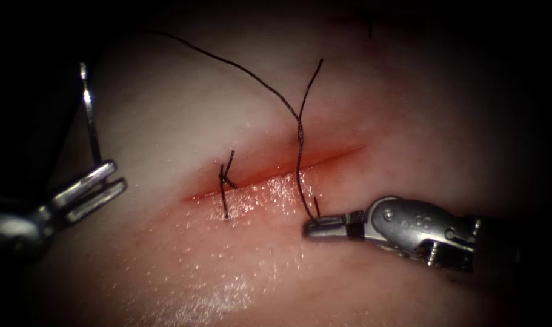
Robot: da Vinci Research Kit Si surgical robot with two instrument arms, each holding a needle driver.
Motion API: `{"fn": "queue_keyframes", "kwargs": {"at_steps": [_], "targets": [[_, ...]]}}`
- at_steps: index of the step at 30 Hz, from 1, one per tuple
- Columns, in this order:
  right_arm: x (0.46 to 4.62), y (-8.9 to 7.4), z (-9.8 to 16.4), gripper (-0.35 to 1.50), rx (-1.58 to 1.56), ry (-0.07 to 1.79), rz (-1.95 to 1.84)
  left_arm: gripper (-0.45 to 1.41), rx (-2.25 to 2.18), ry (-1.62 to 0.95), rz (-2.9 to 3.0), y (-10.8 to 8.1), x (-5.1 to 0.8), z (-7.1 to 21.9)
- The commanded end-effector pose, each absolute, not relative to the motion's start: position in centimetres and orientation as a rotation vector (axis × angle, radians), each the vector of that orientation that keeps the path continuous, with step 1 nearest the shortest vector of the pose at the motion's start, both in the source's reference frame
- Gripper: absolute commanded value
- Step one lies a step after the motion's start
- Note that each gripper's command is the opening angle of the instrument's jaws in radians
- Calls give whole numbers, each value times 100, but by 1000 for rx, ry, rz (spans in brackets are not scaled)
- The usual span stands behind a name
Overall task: Wound Closure
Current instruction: Grip suture near wound and pull away with right hand. Repeat until only a short tail remains
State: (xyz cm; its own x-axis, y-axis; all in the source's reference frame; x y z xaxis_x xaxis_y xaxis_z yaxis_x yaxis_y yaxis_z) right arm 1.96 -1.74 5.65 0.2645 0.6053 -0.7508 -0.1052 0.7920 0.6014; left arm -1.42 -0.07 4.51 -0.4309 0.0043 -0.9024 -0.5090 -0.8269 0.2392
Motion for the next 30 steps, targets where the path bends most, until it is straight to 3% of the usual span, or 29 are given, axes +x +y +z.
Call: {"fn": "queue_keyframes", "kwargs": {"at_steps": [1, 7, 9, 11, 12, 22, 30], "targets": [[204, -176, 569, -35, 488, 1221, 503, -45, -1457, 709, 2312, -5, -147, 456], [203, -178, 562, -35, 492, 1228, 470, -45, -1454, 679, 2339, -14, -150, 468], [203, -175, 562, 56, 488, 1231, 470, -45, -1454, 673, 2343, -17, -150, 472], [200, -173, 562, 115, 491, 1240, 470, -45, -1454, 664, 2350, -21, -150, 475], [194, -172, 562, 122, 495, 1242, 467, -45, -1454, 661, 2357, -22, -149, 476], [120, -134, 556, 122, 498, 1217, 507, -45, -1457, 644, 2364, -33, -121, 478], [86, -80, 565, 110, 589, 1244, 890, -45, -1613, 590, 2372, -41, -144, 479]]}}
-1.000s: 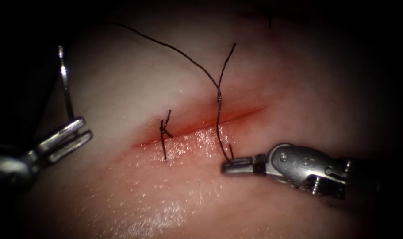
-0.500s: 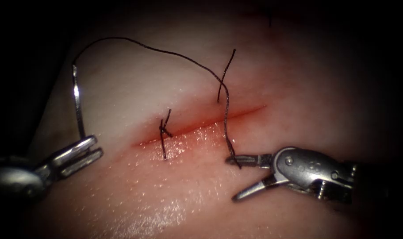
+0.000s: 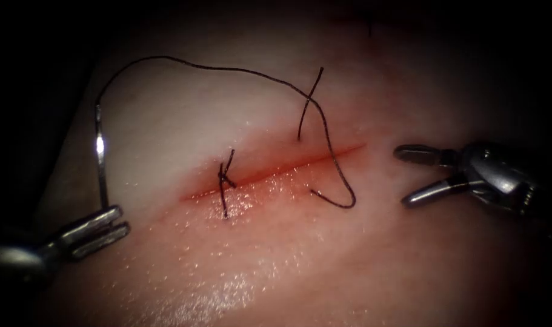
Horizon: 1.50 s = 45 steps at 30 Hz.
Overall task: Wound Closure
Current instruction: Grip suture near wound and pull away with right hand. Repeat until only a short tail remains, then set needle down with left end-effector
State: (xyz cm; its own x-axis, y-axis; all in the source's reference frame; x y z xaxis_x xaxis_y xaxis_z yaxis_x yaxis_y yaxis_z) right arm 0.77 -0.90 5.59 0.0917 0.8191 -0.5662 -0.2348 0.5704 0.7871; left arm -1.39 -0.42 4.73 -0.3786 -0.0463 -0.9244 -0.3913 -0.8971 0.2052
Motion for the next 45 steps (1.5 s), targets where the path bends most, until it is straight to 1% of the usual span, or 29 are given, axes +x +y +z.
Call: {"fn": "queue_keyframes", "kwargs": {"at_steps": [1, 4, 8, 11, 15, 21, 29, 30, 31, 32, 33, 34, 35, 36, 37, 38, 41, 45], "targets": [[87, -74, 569, 110, 584, 1250, 953, -45, -1644, 582, 2367, -41, -146, 479], [90, -61, 581, 125, 603, 1259, 1085, -45, -1733, 536, 2366, -46, -154, 477], [97, -50, 597, 125, 625, 1240, 1213, -45, -1836, 462, 2372, -55, -163, 472], [107, -45, 607, 133, 642, 1233, 1259, -45, -1911, 381, 2390, -64, -173, 469], [104, -36, 613, 128, 633, 1249, 1274, -45, -1994, 310, 2397, -75, -190, 470], [84, -18, 606, 123, 610, 1273, 1271, -45, -2000, 234, 2450, -75, -217, 488], [63, -10, 589, 118, 557, 1289, 1245, -45, -1781, 180, 2459, -67, -227, 538], [63, -11, 588, 118, 554, 1290, 1241, -27, -1726, 151, 2436, -67, -226, 544], [63, -12, 586, 116, 550, 1291, 1236, 24, -1597, 87, 2366, -65, -222, 555], [63, -12, 586, 116, 550, 1291, 1236, 24, -1597, 87, 2366, -65, -222, 555], [64, -13, 585, 116, 545, 1292, 1231, 41, -1557, 63, 2338, -63, -219, 559], [64, -14, 585, 116, 540, 1293, 1227, 52, -1519, 22, 2294, -62, -213, 563], [65, -15, 586, 116, 534, 1294, 1222, 76, -1475, -47, 2241, -63, -204, 567], [65, -15, 586, 116, 534, 1294, 1222, 76, -1475, -47, 2241, -63, -204, 567], [66, -15, 586, 116, 533, 1297, 1222, 98, -1454, -76, 2233, -63, -199, 567], [66, -16, 587, 115, 527, 1299, 1217, 110, -1416, -121, 2218, -64, -193, 566], [66, -18, 590, 115, 520, 1299, 1208, 130, -1357, -208, 2230, -71, -175, 560], [67, -27, 595, 113, 515, 1290, 1196, 131, -1285, -299, 2239, -77, -149, 540]]}}
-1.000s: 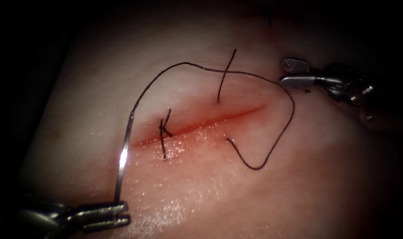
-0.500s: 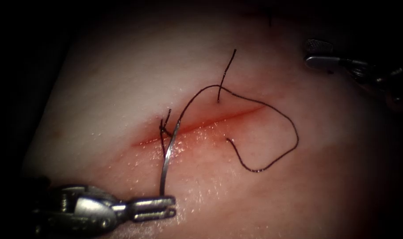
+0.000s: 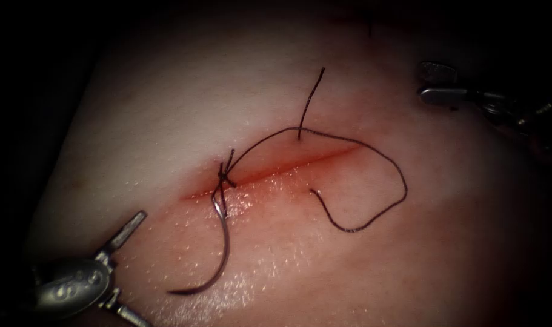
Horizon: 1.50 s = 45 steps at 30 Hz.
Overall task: Wound Closure
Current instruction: Set needle down with left end-effector, then pick up suture with left hand
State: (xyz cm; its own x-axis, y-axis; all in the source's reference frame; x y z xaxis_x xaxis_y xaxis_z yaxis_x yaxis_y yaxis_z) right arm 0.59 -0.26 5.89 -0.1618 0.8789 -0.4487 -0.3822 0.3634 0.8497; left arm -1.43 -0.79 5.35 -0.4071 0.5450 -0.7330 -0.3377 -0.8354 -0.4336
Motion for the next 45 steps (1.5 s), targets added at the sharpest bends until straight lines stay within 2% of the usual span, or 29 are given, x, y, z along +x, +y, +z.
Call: {"fn": "queue_keyframes", "kwargs": {"at_steps": [1, 2, 8, 17, 18, 25, 31, 45], "targets": [[67, -27, 595, 113, 515, 1290, 1196, 131, -1285, -299, 2239, -77, -149, 540], [67, -29, 596, 111, 514, 1286, 1192, 125, -1254, -323, 2207, -71, -148, 534], [69, -39, 601, 111, 503, 1275, 1174, 120, -1196, -336, 2162, -26, -164, 510], [69, -41, 603, 111, 494, 1269, 1160, 108, -1043, -263, 2146, 35, -226, 510], [69, -41, 603, 111, 490, 1270, 1156, 101, -972, -244, 2202, 40, -241, 518], [69, -43, 601, 111, 482, 1268, 1145, 88, -732, -176, 2344, 62, -286, 554], [71, -46, 602, 111, 475, 1267, 1138, 73, -720, -129, 2386, 85, -304, 589], [75, -54, 604, 111, 469, 1259, 1132, 68, -640, -234, 2541, 88, -300, 685]]}}
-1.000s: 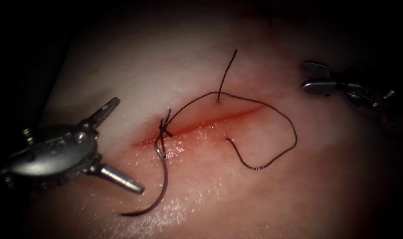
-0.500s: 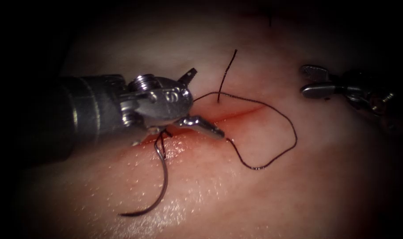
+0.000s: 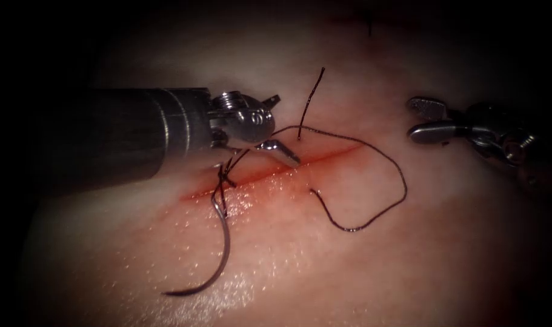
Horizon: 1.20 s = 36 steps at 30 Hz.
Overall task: Wound Closure
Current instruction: Pick up suture with left hand
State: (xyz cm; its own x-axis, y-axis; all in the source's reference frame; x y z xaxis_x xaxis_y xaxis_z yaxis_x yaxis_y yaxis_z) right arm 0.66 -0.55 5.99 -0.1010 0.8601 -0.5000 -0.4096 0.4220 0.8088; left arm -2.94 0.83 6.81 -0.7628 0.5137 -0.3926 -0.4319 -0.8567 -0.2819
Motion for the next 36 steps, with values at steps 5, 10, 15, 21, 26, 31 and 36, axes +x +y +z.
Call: {"fn": "queue_keyframes", "kwargs": {"at_steps": [5, 10, 15, 21, 26, 31, 36], "targets": [[76, -54, 604, 111, 467, 1259, 1133, 64, -651, -262, 2529, 88, -299, 707], [78, -56, 605, 111, 461, 1256, 1134, 0, -654, -306, 2520, 89, -301, 711], [81, -58, 606, 111, 462, 1249, 1131, -45, -643, -337, 2528, 90, -302, 714], [83, -61, 603, 108, 463, 1250, 1130, -45, -625, -411, 2515, 91, -294, 724], [83, -65, 598, 106, 376, 1241, 985, -45, -645, -439, 2511, 92, -283, 712], [86, -61, 594, 93, 290, 1221, 761, -45, -719, -395, 2489, 92, -280, 685], [79, -50, 590, -35, 281, 1262, 736, -45, -829, -309, 2486, 90, -285, 627]]}}
